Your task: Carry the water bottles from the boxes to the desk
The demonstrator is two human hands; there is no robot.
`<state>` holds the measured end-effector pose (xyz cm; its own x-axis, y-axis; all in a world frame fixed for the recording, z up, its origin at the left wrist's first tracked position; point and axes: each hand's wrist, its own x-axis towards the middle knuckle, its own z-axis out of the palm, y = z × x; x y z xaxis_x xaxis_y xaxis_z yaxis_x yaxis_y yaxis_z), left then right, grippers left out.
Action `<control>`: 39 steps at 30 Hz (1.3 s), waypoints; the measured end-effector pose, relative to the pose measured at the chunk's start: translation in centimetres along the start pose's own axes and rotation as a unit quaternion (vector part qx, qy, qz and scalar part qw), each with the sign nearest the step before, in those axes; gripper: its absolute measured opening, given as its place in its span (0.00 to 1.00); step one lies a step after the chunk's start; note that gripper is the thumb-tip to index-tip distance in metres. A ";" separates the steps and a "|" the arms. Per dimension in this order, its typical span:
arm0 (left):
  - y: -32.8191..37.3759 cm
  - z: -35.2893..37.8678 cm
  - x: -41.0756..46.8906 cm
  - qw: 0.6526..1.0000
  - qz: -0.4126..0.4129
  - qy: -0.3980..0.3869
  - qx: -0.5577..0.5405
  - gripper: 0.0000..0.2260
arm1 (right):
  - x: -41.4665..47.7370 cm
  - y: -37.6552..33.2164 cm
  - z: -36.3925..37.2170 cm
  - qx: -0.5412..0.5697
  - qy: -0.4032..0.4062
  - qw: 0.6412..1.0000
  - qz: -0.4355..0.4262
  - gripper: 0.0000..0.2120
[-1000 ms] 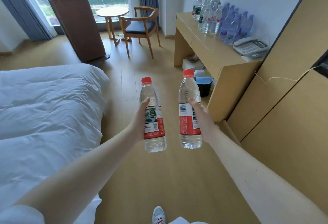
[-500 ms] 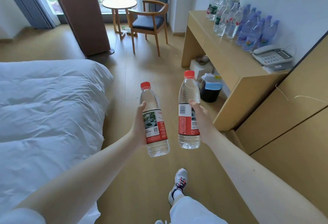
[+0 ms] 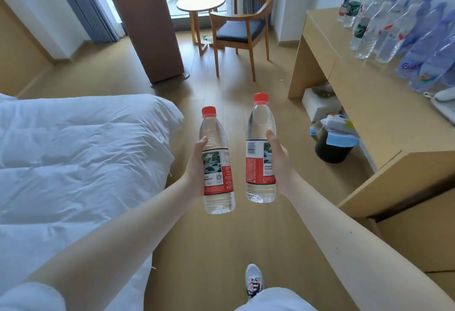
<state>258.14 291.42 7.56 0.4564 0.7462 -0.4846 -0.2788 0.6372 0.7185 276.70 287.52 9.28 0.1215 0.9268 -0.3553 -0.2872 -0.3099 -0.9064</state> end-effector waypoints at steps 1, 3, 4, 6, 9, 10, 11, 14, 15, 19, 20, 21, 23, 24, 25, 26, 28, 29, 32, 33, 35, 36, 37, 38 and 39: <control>0.8 0.3 1.2 1.000 0.004 -0.005 -0.001 0.27 | 1.4 -0.6 -0.2 -0.003 -0.001 1.000 -0.002 0.20; 2.1 0.8 3.3 1.000 0.009 -0.019 -0.006 0.28 | 4.1 -1.8 -0.7 -0.016 0.000 1.000 -0.009 0.19; 2.6 1.0 4.2 1.000 0.007 -0.025 -0.015 0.29 | 5.1 -2.4 -1.0 -0.023 0.001 1.000 -0.012 0.19; 3.4 1.3 5.9 0.999 0.004 -0.040 -0.037 0.31 | 6.7 -3.2 -1.6 -0.023 0.000 1.000 -0.013 0.19; 4.5 1.7 8.4 0.998 0.007 -0.053 -0.036 0.30 | 8.9 -4.1 -2.3 -0.027 0.010 0.999 -0.013 0.21; 4.9 1.8 9.3 0.998 0.011 -0.053 -0.028 0.28 | 9.8 -4.5 -2.5 -0.030 0.019 0.999 -0.014 0.21; 5.3 1.9 10.1 0.998 0.015 -0.054 -0.020 0.25 | 10.5 -4.9 -2.6 -0.034 0.026 0.999 -0.016 0.21; 6.5 2.2 12.5 0.998 0.017 -0.051 -0.016 0.19 | 12.5 -6.0 -2.8 -0.047 0.045 0.998 -0.022 0.21; 7.0 2.2 13.5 0.999 0.013 -0.050 -0.011 0.19 | 13.3 -6.4 -2.9 -0.047 0.051 0.997 -0.022 0.23; 9.7 2.4 17.6 0.998 0.003 -0.064 0.017 0.18 | 16.8 -8.0 -3.0 -0.048 0.082 0.995 -0.024 0.28; 10.4 2.3 18.8 0.998 0.000 -0.066 0.020 0.19 | 17.8 -8.4 -2.9 -0.048 0.089 0.995 -0.027 0.27; 11.2 2.1 19.9 0.997 -0.007 -0.069 0.022 0.19 | 18.8 -8.7 -2.6 -0.046 0.095 0.994 -0.026 0.25; 12.7 1.5 22.0 0.997 -0.020 -0.073 0.026 0.20 | 20.9 -9.3 -2.1 -0.045 0.109 0.993 -0.015 0.25; 13.5 1.1 23.1 0.996 -0.026 -0.075 0.030 0.21 | 22.1 -9.5 -2.0 -0.048 0.117 0.992 -0.009 0.28; 14.3 0.8 24.1 0.996 -0.032 -0.080 0.033 0.21 | 23.3 -9.7 -1.7 -0.052 0.126 0.991 -0.004 0.29; 15.2 0.4 25.0 0.995 -0.035 -0.087 0.035 0.21 | 24.4 -10.0 -1.4 -0.053 0.131 0.990 -0.003 0.29; 17.0 -0.4 26.9 0.993 -0.038 -0.103 0.031 0.23 | 26.3 -10.8 -0.4 -0.054 0.134 0.989 -0.004 0.26; 17.9 -0.7 27.8 0.993 -0.040 -0.109 0.026 0.23 | 27.1 -11.2 0.2 -0.053 0.138 0.989 -0.004 0.24; 19.9 -1.7 30.4 0.992 -0.049 -0.114 0.011 0.24 | 29.7 -11.8 1.3 -0.036 0.154 0.987 -0.002 0.22; 20.4 -1.9 31.2 0.992 -0.053 -0.117 0.009 0.24 | 30.4 -12.0 1.5 -0.030 0.159 0.987 0.001 0.22; 21.3 -2.2 32.7 0.991 -0.054 -0.122 0.020 0.23 | 31.6 -12.4 1.9 -0.022 0.167 0.986 0.004 0.25; 21.7 -2.2 33.4 0.991 -0.054 -0.122 0.026 0.22 | 32.2 -12.6 1.9 -0.022 0.170 0.985 0.001 0.26; 22.0 -2.1 33.9 0.991 -0.056 -0.122 0.029 0.21 | 32.6 -12.8 1.8 -0.024 0.172 0.985 0.000 0.26; 22.3 -2.1 34.5 0.990 -0.059 -0.120 0.032 0.20 | 33.1 -13.0 1.6 -0.024 0.173 0.985 0.000 0.25; 22.6 -2.0 35.1 0.990 -0.062 -0.119 0.032 0.20 | 33.6 -13.3 1.4 -0.025 0.173 0.985 0.000 0.23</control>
<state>266.17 332.38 5.80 0.6723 0.5914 -0.4453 -0.1571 0.7018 0.6948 283.25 323.05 9.71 0.4405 0.8013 -0.4047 -0.2409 -0.3288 -0.9132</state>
